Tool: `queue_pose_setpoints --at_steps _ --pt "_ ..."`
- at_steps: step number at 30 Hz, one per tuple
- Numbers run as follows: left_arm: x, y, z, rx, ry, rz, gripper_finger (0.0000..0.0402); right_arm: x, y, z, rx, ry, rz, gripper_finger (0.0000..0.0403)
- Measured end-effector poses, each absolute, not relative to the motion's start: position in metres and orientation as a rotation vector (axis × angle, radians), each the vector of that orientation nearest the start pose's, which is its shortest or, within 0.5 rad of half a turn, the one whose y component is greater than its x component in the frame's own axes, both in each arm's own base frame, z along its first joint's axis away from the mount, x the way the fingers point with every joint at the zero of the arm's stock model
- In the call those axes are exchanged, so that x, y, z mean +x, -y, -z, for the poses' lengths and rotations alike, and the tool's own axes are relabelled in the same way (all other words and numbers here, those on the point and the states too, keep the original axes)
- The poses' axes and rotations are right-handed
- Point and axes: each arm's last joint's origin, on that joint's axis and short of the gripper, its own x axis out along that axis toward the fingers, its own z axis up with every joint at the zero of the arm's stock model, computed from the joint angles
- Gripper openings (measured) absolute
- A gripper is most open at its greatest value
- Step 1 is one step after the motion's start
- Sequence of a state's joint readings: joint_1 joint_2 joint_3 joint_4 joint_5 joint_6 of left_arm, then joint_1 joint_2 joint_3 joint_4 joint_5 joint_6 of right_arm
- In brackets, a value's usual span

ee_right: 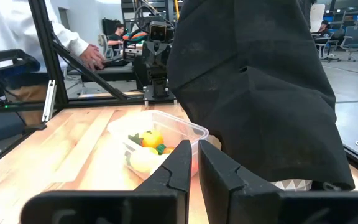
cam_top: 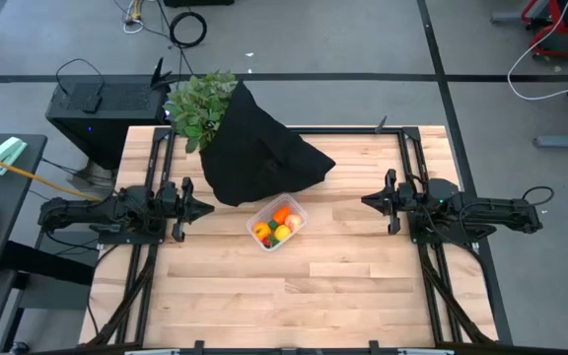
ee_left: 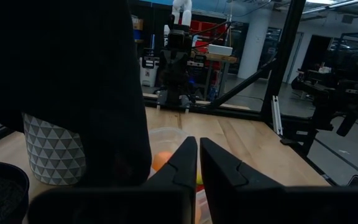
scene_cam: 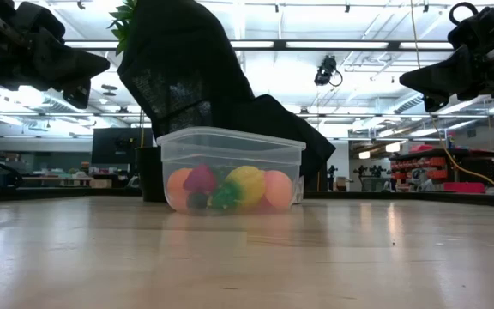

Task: Pick and placing Produce into tupperware
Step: Return to Home Position

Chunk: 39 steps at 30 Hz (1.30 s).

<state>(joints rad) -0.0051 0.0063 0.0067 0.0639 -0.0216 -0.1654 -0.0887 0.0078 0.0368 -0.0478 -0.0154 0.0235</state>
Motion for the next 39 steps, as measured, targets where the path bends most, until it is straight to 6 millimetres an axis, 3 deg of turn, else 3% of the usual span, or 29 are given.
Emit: queue_pose_setpoints --at_steps 39 --pt "0.0975 -0.0001 -0.1715 -0.166 0.065 -0.011 0.0032 0.0955 0.0080 -0.1709 0.024 -0.017 0.073 0.0034"
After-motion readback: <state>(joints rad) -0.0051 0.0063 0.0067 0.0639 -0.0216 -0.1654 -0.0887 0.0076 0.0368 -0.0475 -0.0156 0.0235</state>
